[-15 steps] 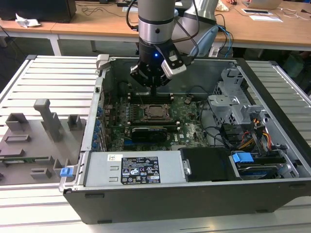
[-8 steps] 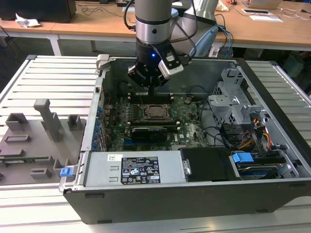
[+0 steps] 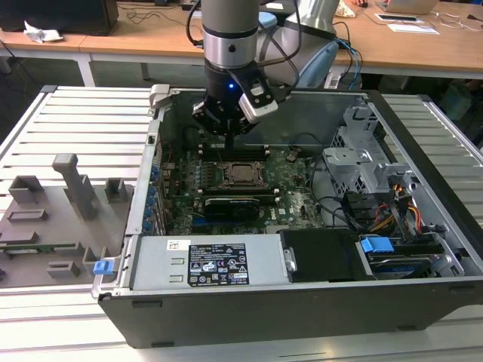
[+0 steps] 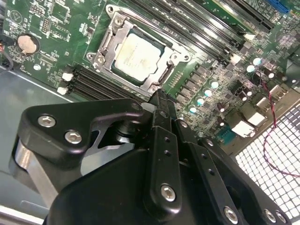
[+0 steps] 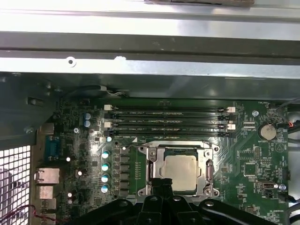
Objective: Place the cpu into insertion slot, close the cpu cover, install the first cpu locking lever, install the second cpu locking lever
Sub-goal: 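Install the first cpu locking lever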
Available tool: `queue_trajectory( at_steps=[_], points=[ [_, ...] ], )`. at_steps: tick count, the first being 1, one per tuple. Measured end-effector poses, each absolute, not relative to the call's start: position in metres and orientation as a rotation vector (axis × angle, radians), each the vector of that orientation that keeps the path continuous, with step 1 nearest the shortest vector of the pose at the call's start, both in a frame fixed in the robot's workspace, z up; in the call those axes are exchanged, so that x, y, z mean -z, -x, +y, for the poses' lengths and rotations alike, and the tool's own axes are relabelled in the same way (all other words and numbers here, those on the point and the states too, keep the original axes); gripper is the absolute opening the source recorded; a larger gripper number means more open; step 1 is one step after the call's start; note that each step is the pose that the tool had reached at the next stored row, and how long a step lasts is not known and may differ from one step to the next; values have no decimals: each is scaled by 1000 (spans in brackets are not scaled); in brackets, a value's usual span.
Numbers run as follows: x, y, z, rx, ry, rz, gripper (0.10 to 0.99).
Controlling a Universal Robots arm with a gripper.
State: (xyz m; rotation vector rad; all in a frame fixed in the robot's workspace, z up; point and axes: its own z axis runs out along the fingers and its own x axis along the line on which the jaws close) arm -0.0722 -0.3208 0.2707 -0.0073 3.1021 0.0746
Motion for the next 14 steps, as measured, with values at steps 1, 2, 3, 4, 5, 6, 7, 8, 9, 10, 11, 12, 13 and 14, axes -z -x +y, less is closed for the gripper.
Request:
queue_trajectory(
  at_steps=[1, 2, 3, 4, 5, 6, 7, 8, 9, 10, 11, 12, 13, 14],
  points=[
    [-271, 75, -321, -75, 6, 3102, 106],
    [-270, 79, -321, -75, 7, 3102, 106],
    [-270, 82, -321, -75, 6, 3102, 106],
    [-269, 89, -321, -75, 6, 3102, 106],
    [-269, 92, -321, -75, 7, 3102, 106],
    [-268, 94, -321, -75, 6, 3102, 106],
    [-267, 97, -321, -75, 6, 3102, 106],
    [-267, 99, -320, -75, 6, 3102, 106],
    [-266, 101, -320, -75, 6, 3102, 106],
    [-266, 102, -320, -75, 6, 3102, 106],
    [-265, 104, -320, -75, 7, 3102, 106],
    [-265, 105, -319, -75, 7, 3102, 106],
    [-264, 107, -318, -75, 7, 3102, 106],
    [-263, 108, -317, -75, 7, 3102, 106]
  ],
)
